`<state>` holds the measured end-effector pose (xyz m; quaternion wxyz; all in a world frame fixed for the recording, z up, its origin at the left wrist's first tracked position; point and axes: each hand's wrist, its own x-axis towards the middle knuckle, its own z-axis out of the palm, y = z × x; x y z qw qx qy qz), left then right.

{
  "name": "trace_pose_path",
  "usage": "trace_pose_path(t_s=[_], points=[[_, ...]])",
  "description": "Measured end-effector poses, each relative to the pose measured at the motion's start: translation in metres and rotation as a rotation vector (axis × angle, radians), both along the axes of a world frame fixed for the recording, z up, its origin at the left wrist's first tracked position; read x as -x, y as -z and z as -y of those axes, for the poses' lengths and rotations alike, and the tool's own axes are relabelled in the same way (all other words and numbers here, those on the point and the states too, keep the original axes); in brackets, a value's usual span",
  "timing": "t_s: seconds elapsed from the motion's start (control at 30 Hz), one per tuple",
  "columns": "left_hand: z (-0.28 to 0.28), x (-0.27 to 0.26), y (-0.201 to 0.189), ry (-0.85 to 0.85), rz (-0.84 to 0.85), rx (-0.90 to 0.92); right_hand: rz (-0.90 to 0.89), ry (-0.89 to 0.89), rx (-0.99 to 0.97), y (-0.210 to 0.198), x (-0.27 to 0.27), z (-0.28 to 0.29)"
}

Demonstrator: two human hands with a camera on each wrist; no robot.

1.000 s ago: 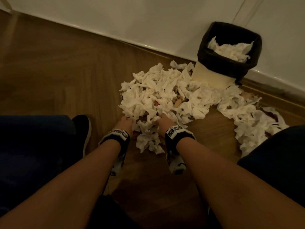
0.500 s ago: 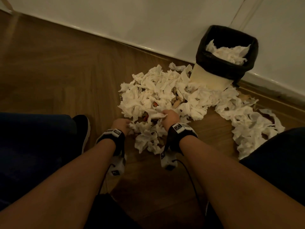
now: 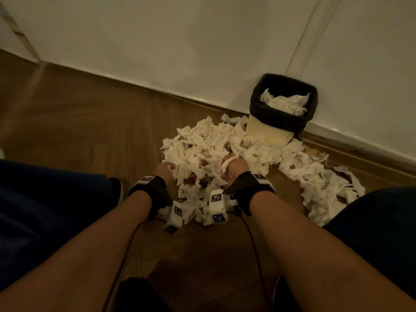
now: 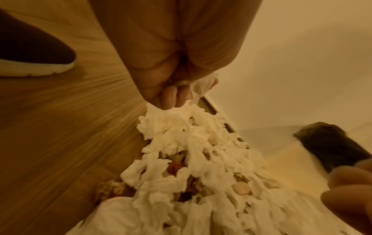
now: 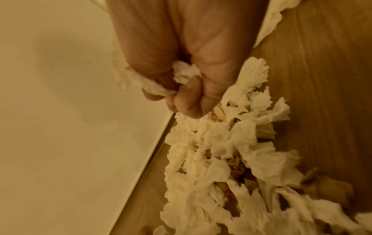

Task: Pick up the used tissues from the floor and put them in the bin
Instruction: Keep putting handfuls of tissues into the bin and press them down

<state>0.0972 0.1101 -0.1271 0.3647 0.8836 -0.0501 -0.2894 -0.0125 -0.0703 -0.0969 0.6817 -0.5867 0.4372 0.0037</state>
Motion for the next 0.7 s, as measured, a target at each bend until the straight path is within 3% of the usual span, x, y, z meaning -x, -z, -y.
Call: trace_pose_path(t_s=[0.23,0.4,0.53,0.7], points=[[0.046,0.015,-0.073,0.11,0.132,0.101,0.237,0.17,-0.273,-0.058,0.019,0.012],[0.078,0.029,-0.125,0.152,0.24,0.196,0.149,0.088,0.07,-0.111,0.032,0.031],[0.102,0.041,-0.161,0.22,0.148,0.402,0.274,0.126,0.071,-0.148,0.046,0.052],[0.134,0.058,-0.191,0.266,0.195,0.518,0.35,0.159,0.085,-0.194,0.057,0.08]])
